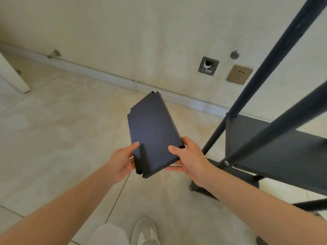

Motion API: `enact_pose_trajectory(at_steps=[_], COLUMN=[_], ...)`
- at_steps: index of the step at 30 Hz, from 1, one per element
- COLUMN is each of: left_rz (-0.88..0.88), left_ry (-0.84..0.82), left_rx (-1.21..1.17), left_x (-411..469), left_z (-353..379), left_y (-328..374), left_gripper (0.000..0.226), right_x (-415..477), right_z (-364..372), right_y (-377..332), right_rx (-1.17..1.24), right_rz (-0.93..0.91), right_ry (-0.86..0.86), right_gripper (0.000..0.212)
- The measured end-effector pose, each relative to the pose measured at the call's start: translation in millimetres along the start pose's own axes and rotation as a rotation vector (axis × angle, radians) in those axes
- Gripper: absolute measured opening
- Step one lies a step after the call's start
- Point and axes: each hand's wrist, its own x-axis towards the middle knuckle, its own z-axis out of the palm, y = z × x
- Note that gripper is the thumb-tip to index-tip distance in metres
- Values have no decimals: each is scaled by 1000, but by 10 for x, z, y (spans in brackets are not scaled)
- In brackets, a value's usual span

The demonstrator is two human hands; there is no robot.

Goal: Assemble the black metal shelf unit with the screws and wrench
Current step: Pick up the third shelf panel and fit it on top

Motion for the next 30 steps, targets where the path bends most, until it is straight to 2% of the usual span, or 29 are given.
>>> enact_pose_trajectory(at_steps=[8,15,18,22,25,28,30], left_rz=[224,343,395,462,507,628,691], left_ry=[13,-91,-114,-143,-168,-157,-151], left_rx=[-60,-2,163,574,781,817,767], left_x=[-621,-1216,-1520,-1884,-2123,-2280,-2352], left_z=[376,653,759,869,981,1158,1306], left_y=[802,1141,1246,1371,1409,1329,1231], left_gripper=[23,34,39,46,46,29,25], right_x=[-1073,-1835,-2078,-2345,-2499,-2605,-2646], right_z=[-526,-1020,-1203,-1512,-1801,-2070,-2220], right_y=[-593,-987,-1048,-1137,-1206,-1231,-1255], right_rx=[-442,-520,-499,-496,-459,-427,-397], right_rz=[-265,-324,-341,-338,-345,-350,-385], right_ry=[-106,-107,-133,-180,-206,-179,-79], right_gripper=[33,39,34,35,36,34,29])
